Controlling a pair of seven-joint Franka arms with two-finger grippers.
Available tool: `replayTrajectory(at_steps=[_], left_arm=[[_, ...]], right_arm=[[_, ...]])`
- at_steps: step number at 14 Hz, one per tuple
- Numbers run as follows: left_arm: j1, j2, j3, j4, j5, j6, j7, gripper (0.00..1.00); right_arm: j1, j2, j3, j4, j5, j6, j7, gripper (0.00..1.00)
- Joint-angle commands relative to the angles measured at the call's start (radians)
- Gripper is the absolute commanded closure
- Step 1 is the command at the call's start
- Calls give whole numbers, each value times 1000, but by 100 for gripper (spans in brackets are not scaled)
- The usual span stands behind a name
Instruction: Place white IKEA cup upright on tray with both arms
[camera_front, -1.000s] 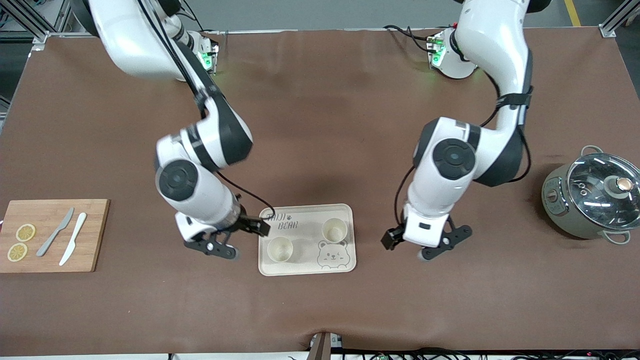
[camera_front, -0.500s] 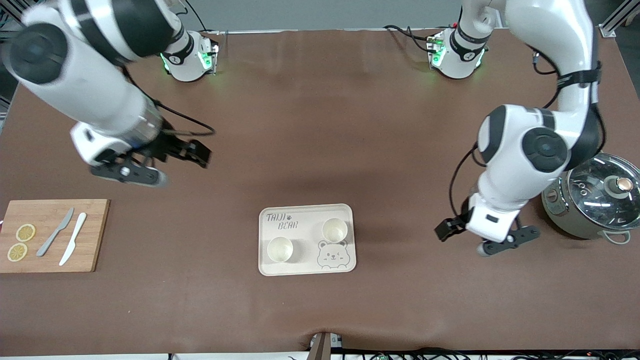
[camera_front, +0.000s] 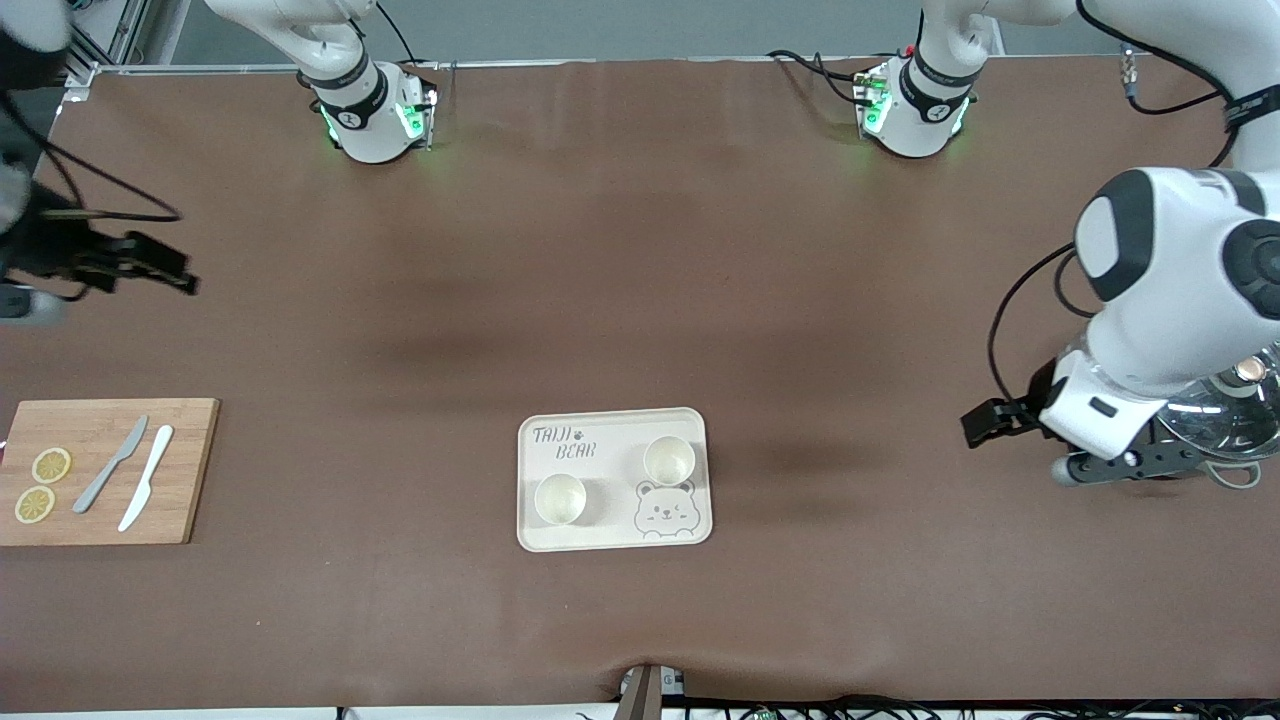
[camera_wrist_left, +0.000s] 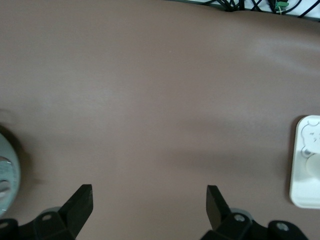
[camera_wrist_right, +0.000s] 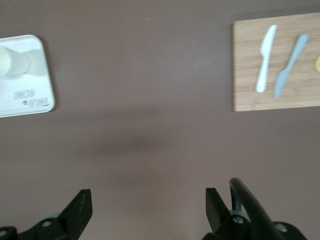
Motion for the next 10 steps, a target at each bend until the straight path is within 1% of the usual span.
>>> replayTrajectory(at_steps=[1, 4, 5, 8, 10], left_arm=[[36, -52, -5, -26, -10, -37, 92, 0], [68, -93, 0, -20, 5, -63, 157, 0], [73, -105, 0, 0, 36, -72, 160, 0], [76, -110, 1, 95, 45, -167, 156, 0], [88, -113, 0, 107, 45, -177, 157, 0]], right_arm=[[-64, -22, 22, -29, -5, 22, -55, 0], [-63, -22, 22, -28, -5, 22, -55, 0], [-63, -20, 22, -26, -5, 22, -55, 0], [-64, -6, 22, -25, -5, 20, -55, 0], [-64, -3, 22, -23, -5, 16, -55, 0]])
